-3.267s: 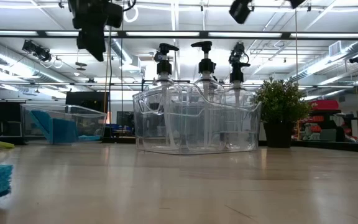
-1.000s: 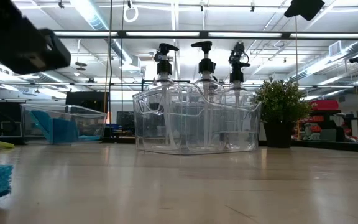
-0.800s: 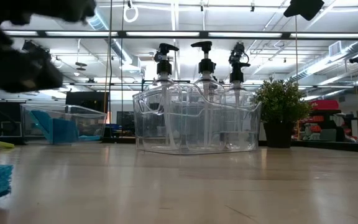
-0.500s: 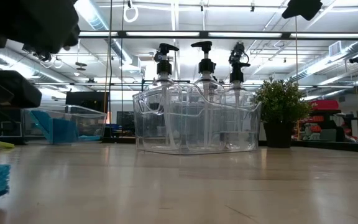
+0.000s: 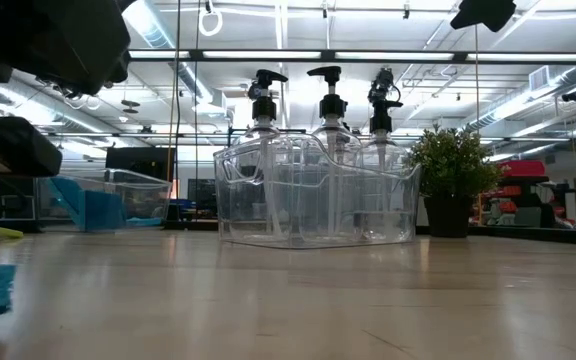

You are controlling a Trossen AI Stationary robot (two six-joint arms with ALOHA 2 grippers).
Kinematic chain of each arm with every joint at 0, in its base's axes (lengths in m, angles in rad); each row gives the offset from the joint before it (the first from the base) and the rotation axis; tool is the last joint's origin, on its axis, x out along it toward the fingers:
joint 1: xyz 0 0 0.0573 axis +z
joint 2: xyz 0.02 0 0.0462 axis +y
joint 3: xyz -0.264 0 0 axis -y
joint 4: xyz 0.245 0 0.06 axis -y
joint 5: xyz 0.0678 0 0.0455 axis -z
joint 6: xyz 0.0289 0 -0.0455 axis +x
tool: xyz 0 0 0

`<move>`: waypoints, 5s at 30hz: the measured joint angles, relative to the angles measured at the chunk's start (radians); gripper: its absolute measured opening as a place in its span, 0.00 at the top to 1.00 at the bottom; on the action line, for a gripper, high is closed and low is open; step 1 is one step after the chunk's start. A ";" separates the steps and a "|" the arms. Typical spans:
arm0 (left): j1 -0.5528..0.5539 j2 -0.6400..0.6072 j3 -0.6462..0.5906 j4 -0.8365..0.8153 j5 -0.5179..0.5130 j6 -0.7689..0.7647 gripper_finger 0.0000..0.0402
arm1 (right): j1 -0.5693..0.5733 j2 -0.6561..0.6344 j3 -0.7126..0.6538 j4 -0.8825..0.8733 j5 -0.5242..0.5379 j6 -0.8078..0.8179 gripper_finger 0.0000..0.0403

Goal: Pick & Place Kitchen Sink Supplies
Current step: Put the blue sponge wipe into the left transparent bin, then put the green dishwashing brush into the right transparent bin

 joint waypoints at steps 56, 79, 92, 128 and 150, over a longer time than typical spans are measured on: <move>0.451 -0.376 0.555 -1.065 -0.603 0.548 1.00 | 0.000 0.001 0.000 0.165 0.000 -0.012 0.65; 0.988 -0.683 0.185 -1.020 -0.801 0.364 1.00 | -0.025 0.001 0.000 0.172 0.136 -0.112 0.65; 1.219 -0.682 0.172 -0.942 -0.737 0.292 1.00 | -0.329 0.009 0.000 0.206 -0.168 -0.404 0.65; 1.509 -0.450 0.172 -0.950 -0.827 0.237 0.75 | -0.614 0.193 -0.001 0.456 -0.411 -0.482 0.65; 1.216 -0.608 0.172 -0.963 -0.445 0.389 0.47 | -0.614 0.193 -0.001 0.423 -0.412 -0.465 0.65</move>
